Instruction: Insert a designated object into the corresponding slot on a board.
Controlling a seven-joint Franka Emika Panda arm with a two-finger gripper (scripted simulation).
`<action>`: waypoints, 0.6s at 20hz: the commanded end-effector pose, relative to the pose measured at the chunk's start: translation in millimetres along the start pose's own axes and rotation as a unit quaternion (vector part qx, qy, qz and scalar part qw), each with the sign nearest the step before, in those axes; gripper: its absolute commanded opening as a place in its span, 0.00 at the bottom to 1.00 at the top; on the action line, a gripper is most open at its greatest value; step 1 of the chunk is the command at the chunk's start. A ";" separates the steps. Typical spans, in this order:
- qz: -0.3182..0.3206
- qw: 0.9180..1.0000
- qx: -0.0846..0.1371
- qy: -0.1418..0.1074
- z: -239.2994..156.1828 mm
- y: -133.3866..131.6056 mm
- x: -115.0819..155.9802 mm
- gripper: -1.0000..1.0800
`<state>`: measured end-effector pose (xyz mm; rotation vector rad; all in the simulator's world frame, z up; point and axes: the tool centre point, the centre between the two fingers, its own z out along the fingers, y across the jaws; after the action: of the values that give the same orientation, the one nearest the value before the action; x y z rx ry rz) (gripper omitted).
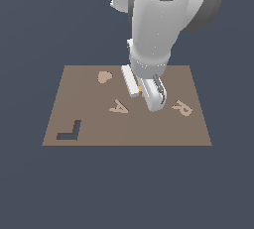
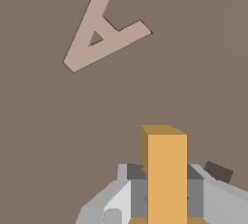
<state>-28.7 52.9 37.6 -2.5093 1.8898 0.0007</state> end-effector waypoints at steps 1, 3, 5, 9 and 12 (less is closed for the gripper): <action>0.044 0.999 0.000 0.000 -0.7 8.7 -4.2 0.00; 0.073 0.997 0.000 0.000 -1.0 14.2 -7.7 0.00; 0.098 0.995 0.000 0.000 -1.2 18.9 -11.0 0.00; 0.140 0.990 0.000 0.000 -1.7 26.1 -17.3 0.00; 0.164 0.987 0.000 0.000 -1.9 29.8 -21.2 0.00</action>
<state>-60.8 63.7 39.2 -2.1960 2.2457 0.0011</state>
